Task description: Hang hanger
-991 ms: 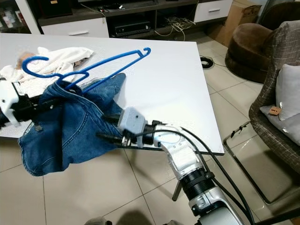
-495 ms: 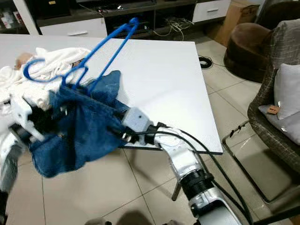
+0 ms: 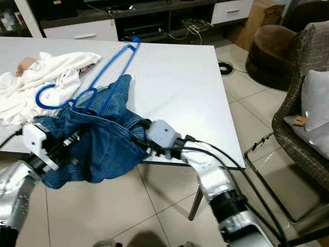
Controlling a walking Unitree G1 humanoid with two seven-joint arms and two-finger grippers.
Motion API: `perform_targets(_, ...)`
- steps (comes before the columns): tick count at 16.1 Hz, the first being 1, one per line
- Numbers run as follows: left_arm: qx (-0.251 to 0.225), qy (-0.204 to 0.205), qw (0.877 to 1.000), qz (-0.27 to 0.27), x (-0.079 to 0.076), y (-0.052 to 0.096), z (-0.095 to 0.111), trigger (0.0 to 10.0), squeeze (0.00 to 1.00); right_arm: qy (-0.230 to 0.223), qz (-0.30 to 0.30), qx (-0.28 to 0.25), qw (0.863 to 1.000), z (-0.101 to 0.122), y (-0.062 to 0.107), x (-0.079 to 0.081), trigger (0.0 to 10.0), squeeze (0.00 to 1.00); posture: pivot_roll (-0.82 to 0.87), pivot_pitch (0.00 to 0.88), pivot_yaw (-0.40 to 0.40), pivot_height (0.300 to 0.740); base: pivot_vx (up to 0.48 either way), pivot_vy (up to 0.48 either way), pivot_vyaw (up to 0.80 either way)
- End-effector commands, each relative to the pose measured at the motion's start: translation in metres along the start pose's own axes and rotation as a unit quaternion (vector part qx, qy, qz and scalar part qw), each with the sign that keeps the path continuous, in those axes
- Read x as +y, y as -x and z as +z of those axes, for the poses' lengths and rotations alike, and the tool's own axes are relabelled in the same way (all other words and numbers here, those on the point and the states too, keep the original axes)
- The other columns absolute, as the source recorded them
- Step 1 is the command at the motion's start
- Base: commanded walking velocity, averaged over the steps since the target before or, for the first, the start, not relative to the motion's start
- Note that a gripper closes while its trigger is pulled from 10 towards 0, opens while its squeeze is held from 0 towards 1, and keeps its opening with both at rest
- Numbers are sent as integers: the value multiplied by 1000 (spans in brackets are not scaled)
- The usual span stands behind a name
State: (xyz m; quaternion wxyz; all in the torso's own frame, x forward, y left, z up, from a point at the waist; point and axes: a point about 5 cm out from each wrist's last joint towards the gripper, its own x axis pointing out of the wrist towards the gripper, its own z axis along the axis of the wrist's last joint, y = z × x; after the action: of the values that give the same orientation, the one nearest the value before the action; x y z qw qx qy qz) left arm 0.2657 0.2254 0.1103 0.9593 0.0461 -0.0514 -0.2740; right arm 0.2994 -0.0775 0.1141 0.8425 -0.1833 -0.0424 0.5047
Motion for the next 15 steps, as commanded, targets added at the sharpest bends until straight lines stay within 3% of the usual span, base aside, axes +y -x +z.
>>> perform_targets(1, -2, -6, 1000, 3, -2, -3, 1, 10000, 0, -14, 32, 0, 999, -1, 0, 8, 10000, 0, -20, 14, 38, 740, 0, 0, 0)
perform_targets(3, -4, -4, 1000, 4, -6, -5, 0, 10000, 0, -18, 48, 9, 999, -4, 0, 12, 10000, 0, -19, 13, 38, 740, 0, 0, 0)
perform_targets(5, -13, -2, 1000, 18, -12, -11, -2, 10000, 0, -53, 83, 16, 995, -7, -4, 23, 10000, 0, -15, 12, 38, 740, 0, 0, 0)
perform_targets(8, -21, 4, 1000, 18, -18, -17, -3, 10000, 0, -66, 82, 25, 994, -11, -6, 25, 10000, 0, -11, 13, 38, 740, 0, 0, 0)
perform_targets(9, -22, 6, 1000, 13, -22, -20, -4, 10000, 0, -78, 73, 26, 994, -11, -7, 23, 4588, 0, -12, 13, 38, 740, 0, 0, 0)
perform_targets(10, -22, 7, 1000, 11, -24, -21, -5, 10000, 0, -88, 64, 23, 994, -10, -7, 20, 3176, 0, -14, 13, 39, 740, 0, 0, 0)
perform_targets(11, -19, 3, 1000, 10, -24, -20, -6, 10000, 0, -99, 56, 18, 993, -9, -4, 15, 0, 0, -16, 14, 39, 740, 0, 0, 0)
perform_targets(15, -15, -11, 1000, 17, -15, -17, -4, 10000, 0, -102, 49, 25, 993, -12, 9, 5, 0, 0, -19, 14, 39, 740, 0, 0, 0)
